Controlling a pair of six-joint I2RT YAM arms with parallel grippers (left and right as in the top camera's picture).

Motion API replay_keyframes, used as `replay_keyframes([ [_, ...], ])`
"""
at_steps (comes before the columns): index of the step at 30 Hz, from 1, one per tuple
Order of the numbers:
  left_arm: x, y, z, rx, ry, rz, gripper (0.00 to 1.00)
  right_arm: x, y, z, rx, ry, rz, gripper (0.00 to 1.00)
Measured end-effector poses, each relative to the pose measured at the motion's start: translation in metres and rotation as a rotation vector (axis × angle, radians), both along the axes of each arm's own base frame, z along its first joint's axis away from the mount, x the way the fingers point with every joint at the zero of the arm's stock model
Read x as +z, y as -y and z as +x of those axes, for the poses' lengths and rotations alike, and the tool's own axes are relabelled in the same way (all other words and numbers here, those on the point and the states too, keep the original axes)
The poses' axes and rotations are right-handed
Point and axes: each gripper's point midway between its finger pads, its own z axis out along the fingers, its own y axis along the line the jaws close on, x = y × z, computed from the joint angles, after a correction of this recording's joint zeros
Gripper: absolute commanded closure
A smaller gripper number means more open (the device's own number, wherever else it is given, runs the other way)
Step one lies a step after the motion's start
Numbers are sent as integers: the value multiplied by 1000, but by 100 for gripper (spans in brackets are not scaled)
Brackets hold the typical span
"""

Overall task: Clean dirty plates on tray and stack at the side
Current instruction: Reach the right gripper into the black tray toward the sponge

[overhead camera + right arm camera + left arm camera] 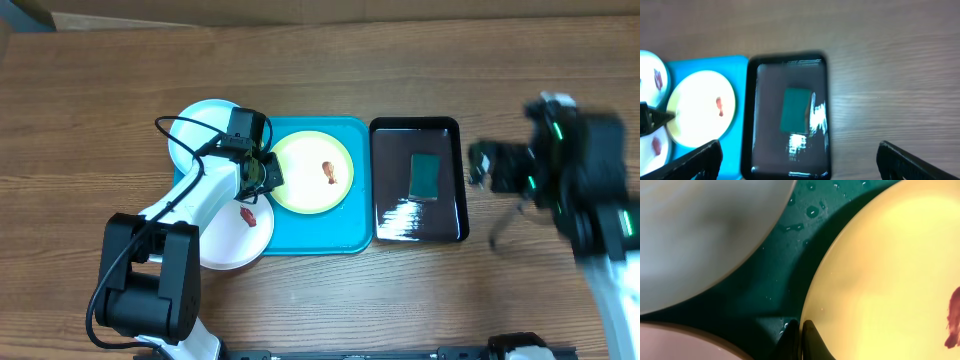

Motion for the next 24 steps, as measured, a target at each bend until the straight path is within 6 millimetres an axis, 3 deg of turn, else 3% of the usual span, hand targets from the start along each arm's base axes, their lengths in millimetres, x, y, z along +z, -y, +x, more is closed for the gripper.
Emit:
replay_keyframes([
  [1, 0, 0, 0, 0, 0, 0, 96, -9, -5, 10, 13, -61, 14, 2],
  [2, 0, 0, 0, 0, 0, 0, 96, -16, -9, 17, 25, -103, 28, 18],
  [5, 0, 0, -1, 0, -3, 0, 96, -45, -21, 36, 43, -217, 72, 35],
  [10, 0, 0, 0, 0, -1, 0, 96, -93, -29, 48, 11, -379, 112, 36],
  [15, 0, 0, 0, 0, -2, 0, 96, -130, -33, 47, -22, -494, 40, 34],
  [24, 0, 0, -1, 0, -4, 1, 96, -179, -55, 53, -47, -544, -164, 31],
])
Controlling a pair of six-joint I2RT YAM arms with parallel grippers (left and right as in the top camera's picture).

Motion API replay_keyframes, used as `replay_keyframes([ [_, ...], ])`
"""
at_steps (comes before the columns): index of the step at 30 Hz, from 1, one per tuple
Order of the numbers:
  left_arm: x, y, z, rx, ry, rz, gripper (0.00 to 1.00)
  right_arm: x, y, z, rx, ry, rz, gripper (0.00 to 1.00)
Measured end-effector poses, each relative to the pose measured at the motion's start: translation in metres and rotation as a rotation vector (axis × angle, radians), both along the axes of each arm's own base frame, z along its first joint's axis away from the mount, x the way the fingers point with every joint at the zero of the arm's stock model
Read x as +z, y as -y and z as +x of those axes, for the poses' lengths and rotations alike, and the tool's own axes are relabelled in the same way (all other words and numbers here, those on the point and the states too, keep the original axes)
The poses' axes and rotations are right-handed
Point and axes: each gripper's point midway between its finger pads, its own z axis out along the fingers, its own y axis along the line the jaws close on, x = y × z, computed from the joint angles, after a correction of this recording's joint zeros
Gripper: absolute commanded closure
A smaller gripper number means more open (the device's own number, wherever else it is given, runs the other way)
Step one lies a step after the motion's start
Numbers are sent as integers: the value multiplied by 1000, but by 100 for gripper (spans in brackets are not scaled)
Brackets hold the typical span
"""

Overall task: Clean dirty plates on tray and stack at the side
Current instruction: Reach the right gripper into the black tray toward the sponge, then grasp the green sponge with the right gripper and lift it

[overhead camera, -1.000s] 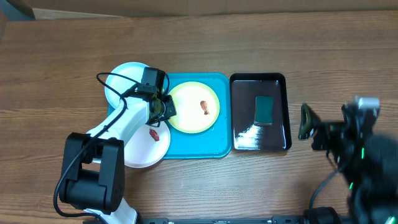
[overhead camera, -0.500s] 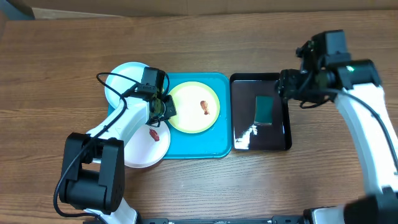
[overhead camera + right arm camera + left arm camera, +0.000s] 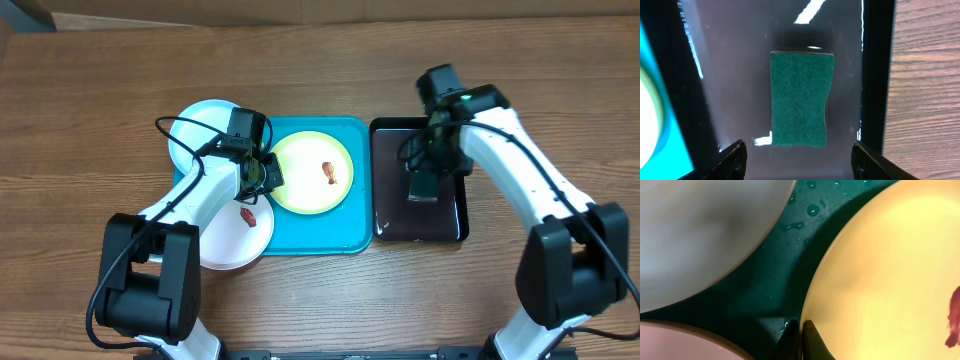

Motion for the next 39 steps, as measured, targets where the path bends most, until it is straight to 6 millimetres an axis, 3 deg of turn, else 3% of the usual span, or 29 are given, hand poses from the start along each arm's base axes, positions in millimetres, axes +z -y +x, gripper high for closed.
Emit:
replay_keyframes([
  [13, 0, 0, 0, 0, 0, 0, 96, -40, 3, 1, -41, 51, -37, 25],
  [26, 0, 0, -1, 0, -4, 1, 96, -60, -3, -2, -43, 62, 7, 24],
  [31, 0, 0, -1, 0, -4, 1, 96, -66, -3, -2, -45, 72, 11, 31],
  [39, 0, 0, -1, 0, -4, 1, 96, -66, -2, -2, -47, 74, 6, 33],
])
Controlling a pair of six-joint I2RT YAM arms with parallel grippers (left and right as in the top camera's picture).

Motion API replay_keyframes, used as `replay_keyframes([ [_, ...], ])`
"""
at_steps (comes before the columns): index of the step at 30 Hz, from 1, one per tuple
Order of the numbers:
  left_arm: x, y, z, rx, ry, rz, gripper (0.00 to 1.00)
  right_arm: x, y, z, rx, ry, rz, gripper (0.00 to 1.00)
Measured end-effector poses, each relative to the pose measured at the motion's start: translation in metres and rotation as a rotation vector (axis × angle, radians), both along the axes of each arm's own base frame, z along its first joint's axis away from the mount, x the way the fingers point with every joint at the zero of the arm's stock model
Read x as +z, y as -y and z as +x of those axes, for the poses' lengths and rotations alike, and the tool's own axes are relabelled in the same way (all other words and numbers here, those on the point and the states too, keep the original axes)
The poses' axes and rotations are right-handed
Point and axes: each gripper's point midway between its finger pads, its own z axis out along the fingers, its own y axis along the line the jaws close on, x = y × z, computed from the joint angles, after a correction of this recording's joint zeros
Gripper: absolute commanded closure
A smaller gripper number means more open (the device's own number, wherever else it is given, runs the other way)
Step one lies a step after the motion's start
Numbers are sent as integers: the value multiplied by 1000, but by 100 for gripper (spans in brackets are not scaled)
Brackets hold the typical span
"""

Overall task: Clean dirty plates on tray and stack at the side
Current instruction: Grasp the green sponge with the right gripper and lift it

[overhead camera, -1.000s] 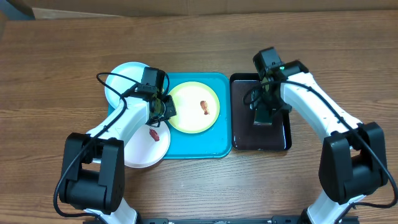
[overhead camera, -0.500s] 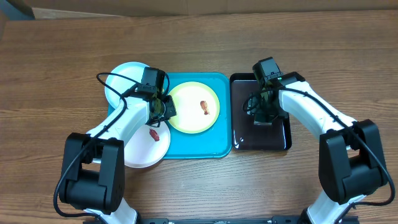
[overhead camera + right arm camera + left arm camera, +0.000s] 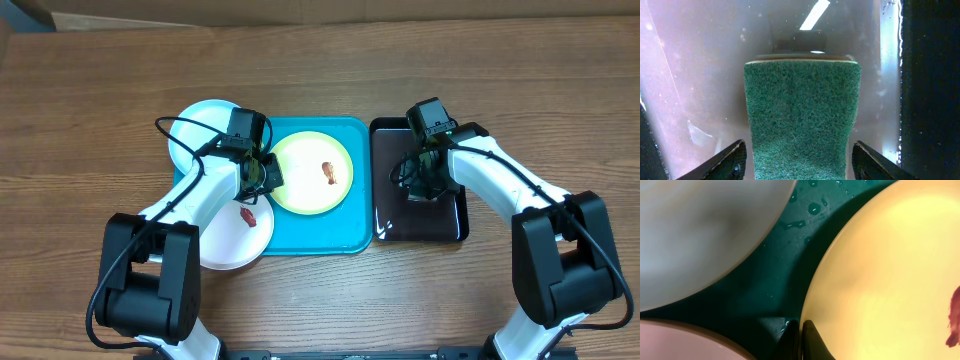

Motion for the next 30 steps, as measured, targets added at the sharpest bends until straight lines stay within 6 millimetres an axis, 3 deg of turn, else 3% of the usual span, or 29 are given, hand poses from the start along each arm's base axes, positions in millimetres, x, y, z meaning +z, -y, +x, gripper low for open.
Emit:
replay_keyframes([
  [6, 0, 0, 0, 0, 0, 0, 96, 0, 2, 0, -4, 3, -10, 49],
  [10, 0, 0, 0, 0, 0, 0, 96, 0, 2, 1, -3, 5, -9, 55],
  [11, 0, 0, 0, 0, 0, 0, 96, 0, 2, 1, -2, 6, -10, 60],
  [14, 0, 0, 0, 0, 0, 0, 96, 0, 2, 1, -3, 6, -12, 96],
  [21, 0, 0, 0, 0, -1, 0, 94, 4, 5, -5, -4, -29, -29, 96],
  [23, 0, 0, 0, 0, -1, 1, 91, 8, 6, -8, -3, -47, -35, 96],
  [25, 0, 0, 0, 0, -1, 1, 79, 13, 6, -6, 6, -48, -37, 96],
  [27, 0, 0, 0, 2, -2, 1, 74, 20, 4, -1, 23, -37, -36, 96],
  [30, 0, 0, -1, 0, -3, 1, 77, 28, 3, 3, 44, -32, -38, 96],
])
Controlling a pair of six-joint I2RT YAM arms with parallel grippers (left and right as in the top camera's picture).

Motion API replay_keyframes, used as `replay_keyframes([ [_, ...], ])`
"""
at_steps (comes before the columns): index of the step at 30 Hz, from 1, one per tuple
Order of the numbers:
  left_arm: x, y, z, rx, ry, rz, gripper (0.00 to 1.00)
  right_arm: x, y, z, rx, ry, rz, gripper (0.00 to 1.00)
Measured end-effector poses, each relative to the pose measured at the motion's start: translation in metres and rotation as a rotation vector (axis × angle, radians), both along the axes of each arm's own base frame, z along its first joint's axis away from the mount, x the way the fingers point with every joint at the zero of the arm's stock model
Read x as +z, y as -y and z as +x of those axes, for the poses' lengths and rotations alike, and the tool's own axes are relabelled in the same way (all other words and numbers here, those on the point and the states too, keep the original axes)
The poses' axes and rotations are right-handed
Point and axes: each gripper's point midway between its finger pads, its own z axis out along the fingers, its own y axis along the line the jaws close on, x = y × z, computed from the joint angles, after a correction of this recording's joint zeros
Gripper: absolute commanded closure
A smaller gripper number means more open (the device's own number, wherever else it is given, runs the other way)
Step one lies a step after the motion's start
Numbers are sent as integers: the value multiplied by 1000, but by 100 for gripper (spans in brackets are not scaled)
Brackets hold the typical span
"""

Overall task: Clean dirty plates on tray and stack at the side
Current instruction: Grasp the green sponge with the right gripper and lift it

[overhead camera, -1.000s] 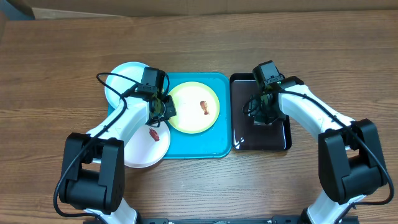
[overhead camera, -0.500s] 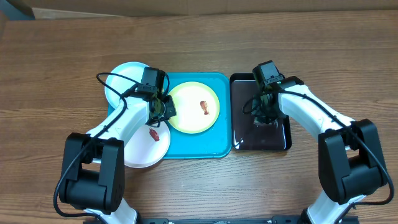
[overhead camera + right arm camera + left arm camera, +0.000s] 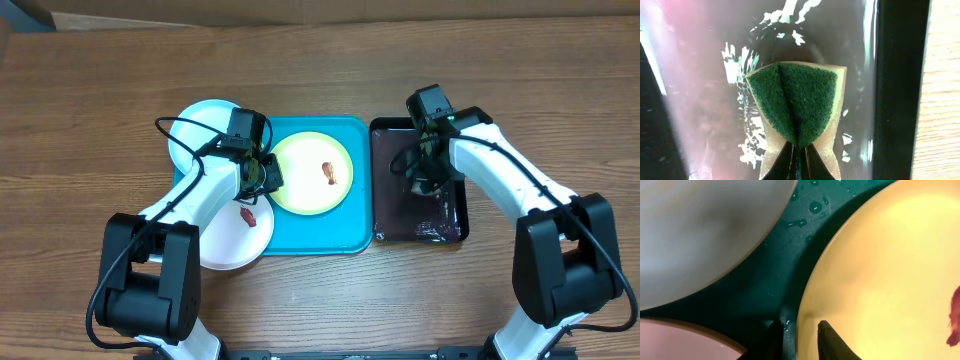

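Note:
A yellow plate (image 3: 305, 190) with a red smear (image 3: 327, 172) lies on the blue tray (image 3: 320, 238). My left gripper (image 3: 801, 341) stands open at the plate's left rim (image 3: 805, 305), one finger over the tray and the other finger (image 3: 832, 342) over the plate. A white plate (image 3: 200, 130) and a pinkish plate (image 3: 228, 245) with a red smear (image 3: 247, 215) overlap the tray's left edge. My right gripper (image 3: 799, 161) is shut on the green sponge (image 3: 797, 97), which is folded between the fingers over the black water tray (image 3: 452, 225).
Rippling water fills the black tray (image 3: 900, 90), which stands right of the blue tray. Water drops (image 3: 815, 206) lie on the blue tray between the plates. Bare wooden table (image 3: 330, 60) surrounds both trays.
My right gripper has shut on the sponge, pinching it into a fold, and the water now ripples. My left gripper's fingers, shut together at the yellow plate's rim before, stand apart.
My right arm was off to the right with its gripper open, away from the black tray. Then it hung open above the sponge, then low over it, and now grips it. My left gripper stayed shut at the yellow plate's rim, then opened.

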Motion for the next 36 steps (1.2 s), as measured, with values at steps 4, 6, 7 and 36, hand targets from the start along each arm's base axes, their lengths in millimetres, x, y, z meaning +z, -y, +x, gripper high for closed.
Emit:
replay_keyframes([
  [4, 0, 0, 0, -1, 0, 0, 91, 5, -1, 5, 13, 13, 2, 96],
  [6, 0, 0, 0, -2, 0, 1, 96, 5, -1, 4, 19, 10, 1, 96],
  [7, 0, 0, 0, -2, 0, 1, 96, 5, -1, 4, 21, 11, 0, 96],
  [36, 2, 13, 3, -41, 21, -16, 94, 21, -2, -10, 184, -79, -16, 96],
])
